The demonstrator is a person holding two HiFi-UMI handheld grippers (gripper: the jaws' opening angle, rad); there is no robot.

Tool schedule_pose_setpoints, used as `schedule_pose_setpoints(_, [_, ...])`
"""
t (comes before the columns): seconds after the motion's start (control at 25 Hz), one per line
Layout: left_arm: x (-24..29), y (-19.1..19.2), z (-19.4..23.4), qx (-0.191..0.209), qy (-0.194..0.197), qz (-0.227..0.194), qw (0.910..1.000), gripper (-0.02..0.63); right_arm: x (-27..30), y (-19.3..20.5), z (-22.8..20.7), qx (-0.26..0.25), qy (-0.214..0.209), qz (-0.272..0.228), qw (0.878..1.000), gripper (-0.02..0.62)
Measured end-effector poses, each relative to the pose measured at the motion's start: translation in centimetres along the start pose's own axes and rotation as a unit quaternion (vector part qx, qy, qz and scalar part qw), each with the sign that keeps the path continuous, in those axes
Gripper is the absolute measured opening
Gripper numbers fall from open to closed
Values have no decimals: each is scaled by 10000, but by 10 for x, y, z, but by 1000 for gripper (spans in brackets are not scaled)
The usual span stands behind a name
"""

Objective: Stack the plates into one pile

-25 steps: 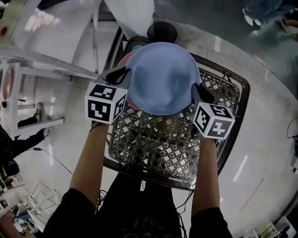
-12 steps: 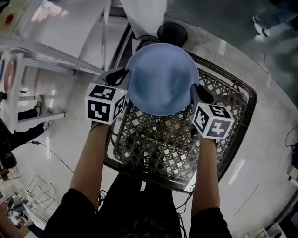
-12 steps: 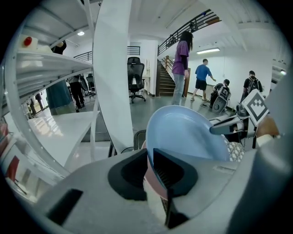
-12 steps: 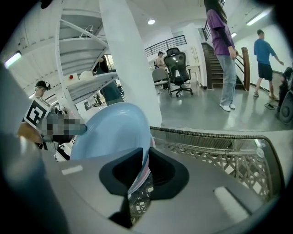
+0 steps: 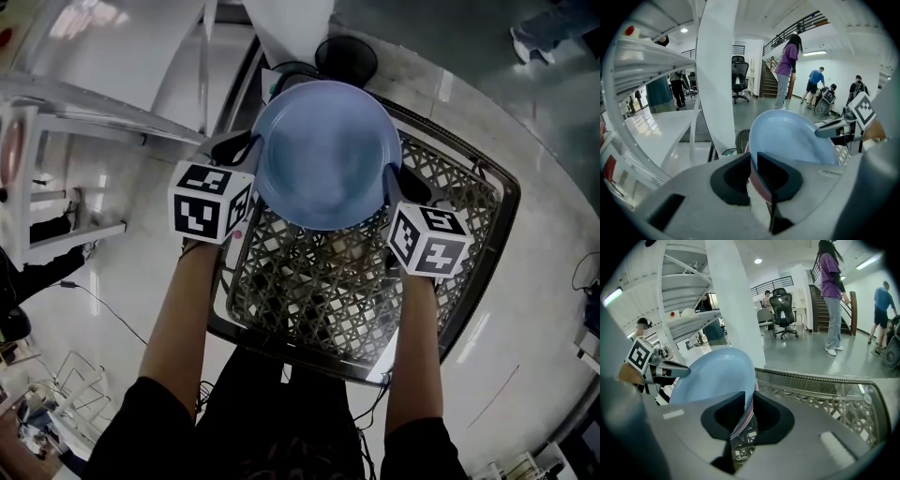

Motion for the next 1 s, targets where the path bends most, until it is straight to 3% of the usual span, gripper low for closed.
schedule_pose_setpoints(0.72, [14, 19, 11, -35, -47, 213, 9998, 64, 8, 10, -2, 79, 5, 73, 9999, 84])
schedule_pose_setpoints(1.0, [11, 21, 12, -14, -31, 72, 10000, 61, 3, 17, -5, 126, 84, 84, 9998, 91])
Point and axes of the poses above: the fingertips, and each gripper's own axes: x forward along the fingers, z to its left, y out of its underside, the point moved 4 cm from there along -x, backward along the fingers, and after that the axes turned 12 degrees about -x, right-handed, at the moved point
